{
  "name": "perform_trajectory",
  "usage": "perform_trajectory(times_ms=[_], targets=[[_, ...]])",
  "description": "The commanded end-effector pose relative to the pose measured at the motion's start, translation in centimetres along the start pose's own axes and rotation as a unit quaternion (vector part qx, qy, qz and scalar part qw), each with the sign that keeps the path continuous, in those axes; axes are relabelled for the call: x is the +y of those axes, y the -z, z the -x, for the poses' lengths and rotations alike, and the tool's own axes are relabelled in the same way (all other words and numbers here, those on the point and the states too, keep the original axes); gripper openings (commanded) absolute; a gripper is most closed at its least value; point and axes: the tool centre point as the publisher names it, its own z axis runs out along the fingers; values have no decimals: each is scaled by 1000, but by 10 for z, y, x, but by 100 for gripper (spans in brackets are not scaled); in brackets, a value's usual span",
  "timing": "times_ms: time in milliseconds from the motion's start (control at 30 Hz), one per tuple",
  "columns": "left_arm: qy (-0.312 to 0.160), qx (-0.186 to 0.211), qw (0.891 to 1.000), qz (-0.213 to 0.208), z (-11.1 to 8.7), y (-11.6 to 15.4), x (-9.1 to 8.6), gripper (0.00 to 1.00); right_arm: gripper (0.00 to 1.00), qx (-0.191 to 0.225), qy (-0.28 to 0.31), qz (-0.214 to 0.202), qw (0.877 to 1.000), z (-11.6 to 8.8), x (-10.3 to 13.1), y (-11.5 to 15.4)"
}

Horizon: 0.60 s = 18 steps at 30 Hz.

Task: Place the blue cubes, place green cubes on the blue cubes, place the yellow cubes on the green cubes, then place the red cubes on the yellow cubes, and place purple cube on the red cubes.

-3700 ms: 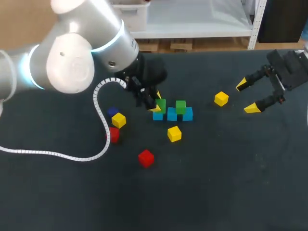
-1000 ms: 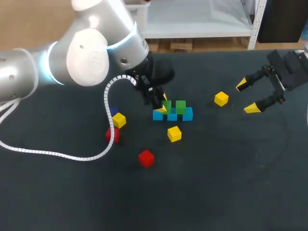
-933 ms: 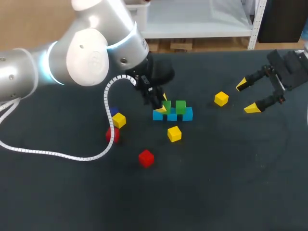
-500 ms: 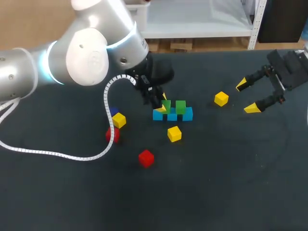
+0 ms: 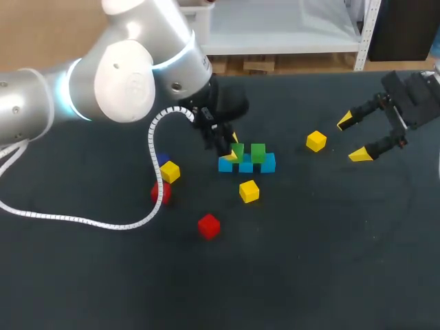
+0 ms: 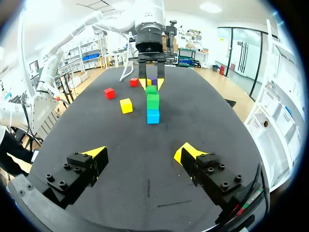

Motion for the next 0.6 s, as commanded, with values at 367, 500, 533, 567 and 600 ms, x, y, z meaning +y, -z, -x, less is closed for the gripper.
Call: perform_trajectory(times_ms=[367, 500, 533, 567, 600], targets=[[-1, 0, 1000, -4, 0, -1, 3, 47, 100, -1, 0, 0, 1000, 0, 0, 0], [-1, -1, 1000, -4, 0, -1, 4, 45, 100, -1, 0, 0, 1000, 0, 0, 0], [-1, -1, 1000, -4, 0, -2, 4, 45, 100, -1, 0, 0, 1000, 0, 0, 0], [-1, -1, 1000, -4, 0, -2, 5, 45, 100, -1, 0, 0, 1000, 0, 0, 0], [-1, -1, 1000, -4, 0, -2, 5, 45, 100, -1, 0, 0, 1000, 0, 0, 0]])
